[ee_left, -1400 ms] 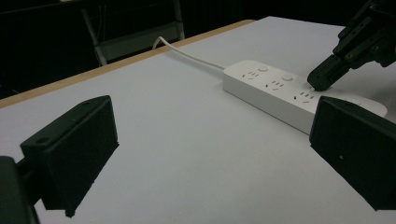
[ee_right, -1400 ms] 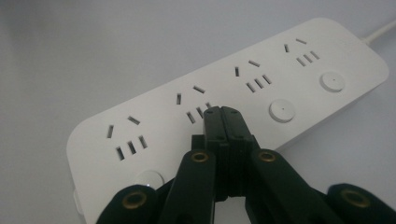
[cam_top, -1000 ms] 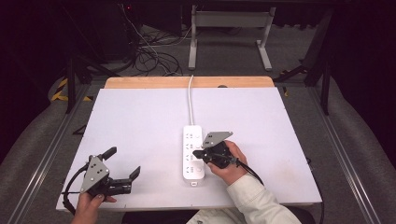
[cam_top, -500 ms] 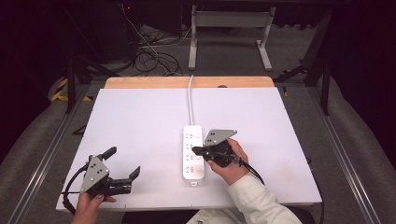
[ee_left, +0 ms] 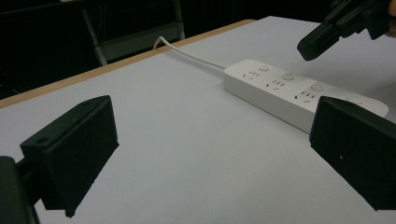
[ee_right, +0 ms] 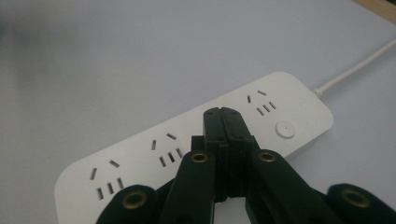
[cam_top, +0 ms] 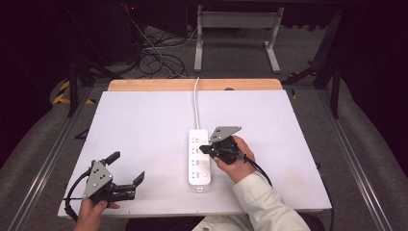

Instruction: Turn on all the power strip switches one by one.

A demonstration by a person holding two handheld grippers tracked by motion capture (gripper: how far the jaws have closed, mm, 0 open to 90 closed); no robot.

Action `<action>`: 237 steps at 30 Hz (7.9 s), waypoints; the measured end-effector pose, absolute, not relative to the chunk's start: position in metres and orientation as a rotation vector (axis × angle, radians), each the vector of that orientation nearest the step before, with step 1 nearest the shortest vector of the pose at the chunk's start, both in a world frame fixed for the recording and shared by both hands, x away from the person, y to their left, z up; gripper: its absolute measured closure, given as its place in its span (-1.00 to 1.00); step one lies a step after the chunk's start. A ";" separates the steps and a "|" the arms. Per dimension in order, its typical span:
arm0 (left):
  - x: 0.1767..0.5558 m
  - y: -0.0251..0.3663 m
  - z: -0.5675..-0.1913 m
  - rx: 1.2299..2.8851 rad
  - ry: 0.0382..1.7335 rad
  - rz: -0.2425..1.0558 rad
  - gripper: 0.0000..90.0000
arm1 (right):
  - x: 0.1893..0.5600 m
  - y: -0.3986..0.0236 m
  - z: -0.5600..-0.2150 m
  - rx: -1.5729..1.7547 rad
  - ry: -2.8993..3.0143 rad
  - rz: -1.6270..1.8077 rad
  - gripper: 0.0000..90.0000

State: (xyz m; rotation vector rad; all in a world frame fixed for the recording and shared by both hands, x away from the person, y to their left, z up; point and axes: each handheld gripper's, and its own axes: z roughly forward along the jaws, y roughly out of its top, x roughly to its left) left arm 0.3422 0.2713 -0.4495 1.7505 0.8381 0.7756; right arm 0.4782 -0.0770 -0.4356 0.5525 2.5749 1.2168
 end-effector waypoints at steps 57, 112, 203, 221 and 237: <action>0.341 0.270 -0.449 1.752 0.840 0.778 -0.97 | 0.495 -0.068 -0.461 0.697 2.585 1.086 1.00; 0.343 0.271 -0.450 1.754 0.841 0.775 -0.97 | 0.533 -0.074 -0.463 0.712 2.520 1.214 1.00; 0.343 0.271 -0.450 1.749 0.844 0.775 -0.97 | 0.476 -0.127 -0.393 0.629 2.327 1.449 -0.30; 0.342 0.271 -0.449 1.750 0.842 0.776 -0.97 | 0.447 -0.185 -0.418 0.737 2.298 1.486 -0.50; 0.343 0.272 -0.450 1.759 0.842 0.777 -0.97 | 0.428 -0.222 -0.467 0.865 2.308 1.388 -0.70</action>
